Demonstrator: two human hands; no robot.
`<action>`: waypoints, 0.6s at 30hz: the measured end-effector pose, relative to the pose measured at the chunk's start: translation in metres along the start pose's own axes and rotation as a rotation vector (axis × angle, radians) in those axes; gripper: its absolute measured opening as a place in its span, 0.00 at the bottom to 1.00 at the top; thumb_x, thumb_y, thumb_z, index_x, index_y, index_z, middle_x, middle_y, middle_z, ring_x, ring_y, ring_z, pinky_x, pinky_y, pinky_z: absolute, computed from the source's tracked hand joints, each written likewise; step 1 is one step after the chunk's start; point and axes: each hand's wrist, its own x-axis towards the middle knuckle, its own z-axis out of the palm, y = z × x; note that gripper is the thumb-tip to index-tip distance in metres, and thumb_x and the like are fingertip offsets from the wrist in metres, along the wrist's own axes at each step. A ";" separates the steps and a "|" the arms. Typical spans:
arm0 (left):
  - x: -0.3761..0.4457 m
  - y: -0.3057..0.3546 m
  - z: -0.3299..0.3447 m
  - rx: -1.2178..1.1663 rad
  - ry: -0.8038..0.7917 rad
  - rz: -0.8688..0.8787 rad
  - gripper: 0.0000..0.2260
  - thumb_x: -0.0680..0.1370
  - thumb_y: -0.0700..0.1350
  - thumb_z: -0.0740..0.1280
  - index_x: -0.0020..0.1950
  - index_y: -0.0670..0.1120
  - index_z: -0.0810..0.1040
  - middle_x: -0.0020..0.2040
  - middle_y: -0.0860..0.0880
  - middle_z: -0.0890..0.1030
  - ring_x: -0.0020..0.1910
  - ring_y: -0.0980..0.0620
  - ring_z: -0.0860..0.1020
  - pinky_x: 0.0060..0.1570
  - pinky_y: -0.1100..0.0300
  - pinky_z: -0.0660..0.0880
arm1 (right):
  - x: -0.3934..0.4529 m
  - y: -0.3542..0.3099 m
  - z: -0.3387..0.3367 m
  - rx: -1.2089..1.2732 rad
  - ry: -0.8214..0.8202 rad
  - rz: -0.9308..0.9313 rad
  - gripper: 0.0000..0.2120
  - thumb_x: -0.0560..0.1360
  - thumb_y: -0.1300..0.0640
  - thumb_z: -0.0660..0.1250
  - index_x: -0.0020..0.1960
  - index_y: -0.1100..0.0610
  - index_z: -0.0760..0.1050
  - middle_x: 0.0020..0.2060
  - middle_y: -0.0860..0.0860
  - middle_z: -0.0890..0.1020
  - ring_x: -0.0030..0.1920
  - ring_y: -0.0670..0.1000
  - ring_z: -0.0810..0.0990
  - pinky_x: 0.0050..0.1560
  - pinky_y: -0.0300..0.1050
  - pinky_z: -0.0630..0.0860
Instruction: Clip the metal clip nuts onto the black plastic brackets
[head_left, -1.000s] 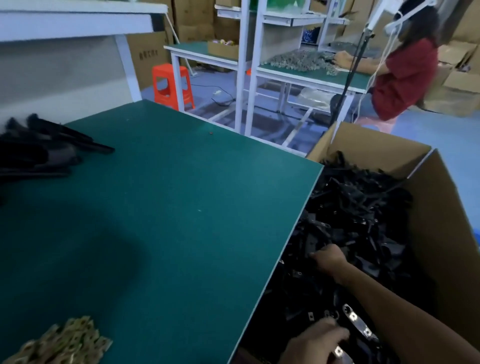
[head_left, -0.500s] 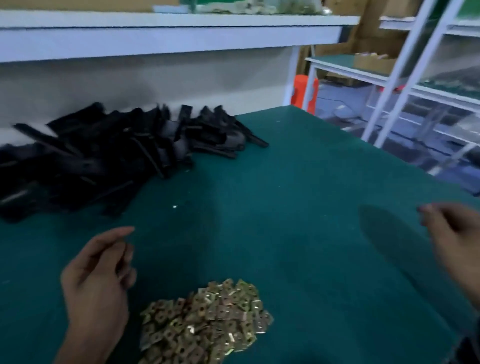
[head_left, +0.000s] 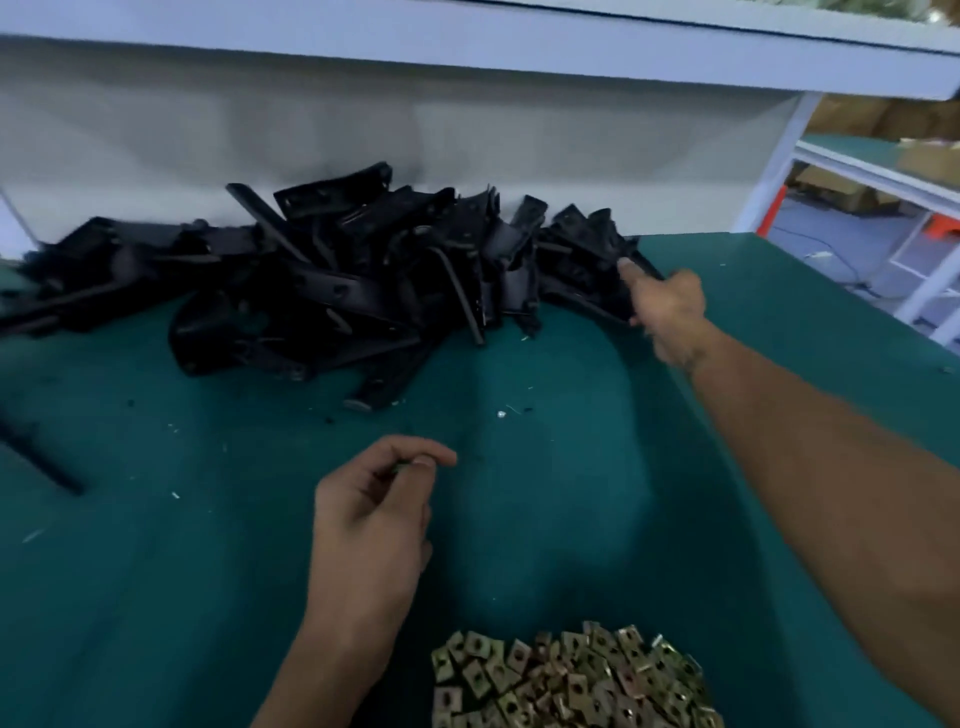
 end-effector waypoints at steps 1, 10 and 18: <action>0.000 -0.001 0.000 -0.001 -0.002 0.000 0.14 0.83 0.40 0.62 0.41 0.47 0.83 0.26 0.50 0.59 0.25 0.52 0.54 0.25 0.61 0.53 | 0.007 0.000 0.002 -0.032 -0.016 0.017 0.26 0.70 0.37 0.75 0.50 0.60 0.78 0.38 0.53 0.82 0.30 0.51 0.80 0.26 0.40 0.69; -0.004 0.004 -0.002 -0.063 -0.114 0.081 0.08 0.77 0.47 0.66 0.43 0.48 0.83 0.27 0.52 0.64 0.25 0.51 0.58 0.26 0.59 0.59 | -0.036 -0.010 -0.027 0.218 0.163 -0.182 0.14 0.67 0.56 0.75 0.50 0.57 0.78 0.36 0.48 0.82 0.34 0.47 0.81 0.36 0.42 0.79; -0.012 0.011 0.009 -0.453 -0.695 -0.305 0.42 0.74 0.73 0.57 0.73 0.41 0.73 0.68 0.39 0.78 0.65 0.38 0.77 0.59 0.46 0.78 | -0.222 -0.009 -0.052 0.294 -0.408 -0.874 0.14 0.70 0.75 0.71 0.52 0.62 0.82 0.60 0.55 0.81 0.64 0.54 0.79 0.56 0.44 0.78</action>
